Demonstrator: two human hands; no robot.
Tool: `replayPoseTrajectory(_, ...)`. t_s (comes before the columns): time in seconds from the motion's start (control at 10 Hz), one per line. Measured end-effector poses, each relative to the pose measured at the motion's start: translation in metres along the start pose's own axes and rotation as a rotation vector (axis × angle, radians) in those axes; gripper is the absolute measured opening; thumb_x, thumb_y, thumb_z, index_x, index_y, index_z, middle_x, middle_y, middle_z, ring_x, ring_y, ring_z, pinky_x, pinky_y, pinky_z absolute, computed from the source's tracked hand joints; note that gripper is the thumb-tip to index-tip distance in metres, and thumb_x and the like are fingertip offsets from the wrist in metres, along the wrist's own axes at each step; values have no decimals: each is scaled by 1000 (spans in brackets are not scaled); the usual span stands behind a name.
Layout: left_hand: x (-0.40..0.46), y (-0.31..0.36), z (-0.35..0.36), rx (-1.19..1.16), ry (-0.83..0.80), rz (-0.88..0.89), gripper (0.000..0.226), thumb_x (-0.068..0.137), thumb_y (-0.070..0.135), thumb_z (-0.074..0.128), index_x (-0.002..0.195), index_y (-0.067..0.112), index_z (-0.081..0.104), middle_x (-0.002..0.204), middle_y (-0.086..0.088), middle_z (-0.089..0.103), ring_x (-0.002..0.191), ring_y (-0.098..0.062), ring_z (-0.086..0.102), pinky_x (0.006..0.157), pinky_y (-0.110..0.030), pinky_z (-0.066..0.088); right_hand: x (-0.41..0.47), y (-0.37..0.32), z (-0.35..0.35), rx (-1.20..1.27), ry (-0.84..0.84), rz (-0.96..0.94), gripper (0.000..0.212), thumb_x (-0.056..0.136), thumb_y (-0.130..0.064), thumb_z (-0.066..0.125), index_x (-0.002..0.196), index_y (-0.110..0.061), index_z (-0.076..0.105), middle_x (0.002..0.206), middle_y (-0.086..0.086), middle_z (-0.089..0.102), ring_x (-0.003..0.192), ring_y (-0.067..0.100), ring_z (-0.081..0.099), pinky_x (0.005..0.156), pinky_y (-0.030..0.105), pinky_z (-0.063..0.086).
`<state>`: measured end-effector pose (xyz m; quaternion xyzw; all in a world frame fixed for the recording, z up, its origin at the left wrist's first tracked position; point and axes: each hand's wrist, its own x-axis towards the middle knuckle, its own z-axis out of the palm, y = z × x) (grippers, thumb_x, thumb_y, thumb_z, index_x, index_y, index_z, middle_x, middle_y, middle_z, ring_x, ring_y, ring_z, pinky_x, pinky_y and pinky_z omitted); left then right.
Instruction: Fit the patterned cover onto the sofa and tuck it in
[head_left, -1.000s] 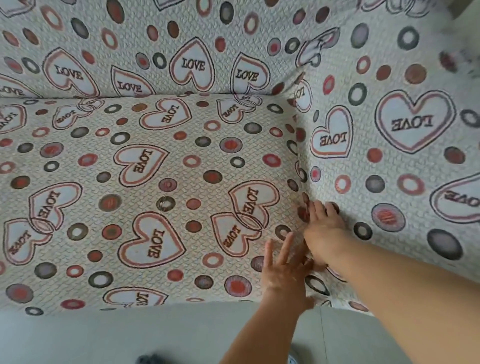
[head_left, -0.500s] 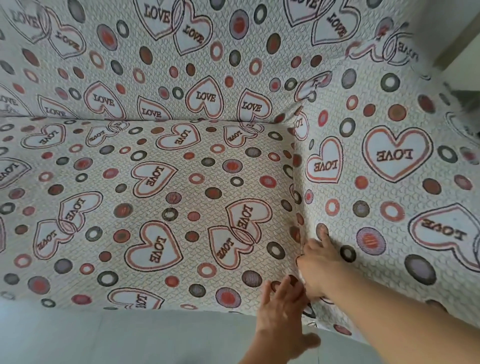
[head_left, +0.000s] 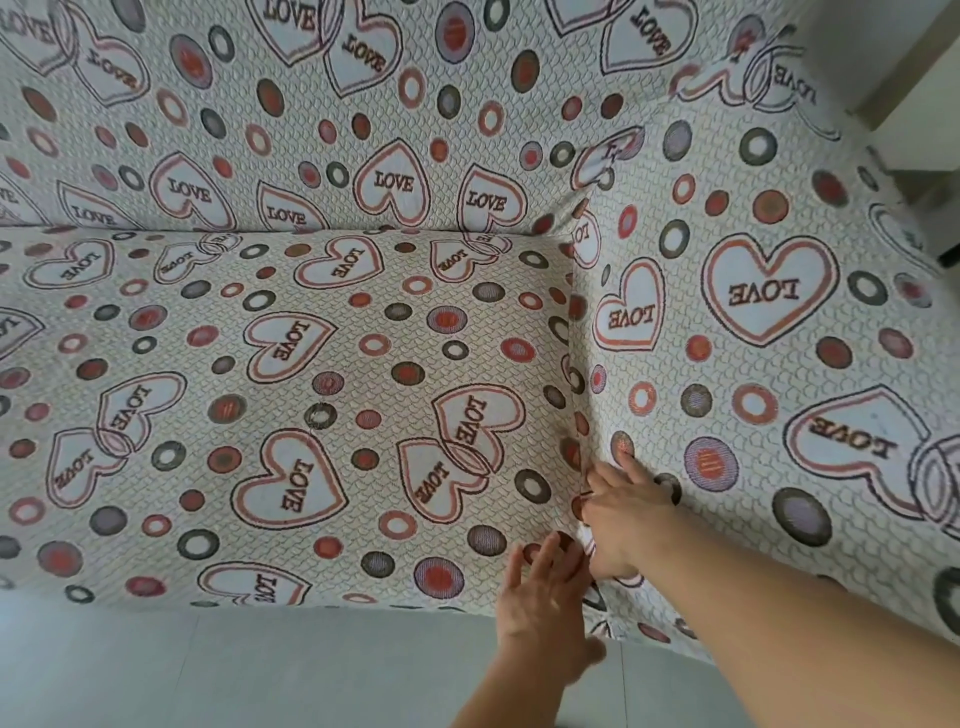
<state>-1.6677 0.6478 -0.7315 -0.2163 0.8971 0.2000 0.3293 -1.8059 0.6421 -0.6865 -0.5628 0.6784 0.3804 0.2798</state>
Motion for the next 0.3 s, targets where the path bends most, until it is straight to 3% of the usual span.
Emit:
replayPoseTrajectory(0.1,-11,7,1,-64,90,-18,82,92,55,43,153,30,-6,156,15,-21,142,-10,-27,112,-44,-19,-14,-9,-1,-57,-4,9,70,87,-29,49,150,-14,23,159,17,1,146,31,-9,112,59,-14)
replayPoseTrajectory(0.2,-35,18,11,-234,249,-17,78,88,43,51,153,29,10,158,18,-5,146,-8,-9,117,-40,-6,-37,-27,-3,-26,42,-73,56,88,-23,54,141,-15,41,153,18,25,143,34,13,109,67,0)
replayPoseTrajectory(0.3,-59,27,17,-485,396,-15,45,81,39,50,121,22,64,132,9,53,118,-6,56,93,-11,42,-64,-47,12,208,127,-228,21,86,-8,52,102,-11,64,110,12,63,101,29,58,94,45,43)
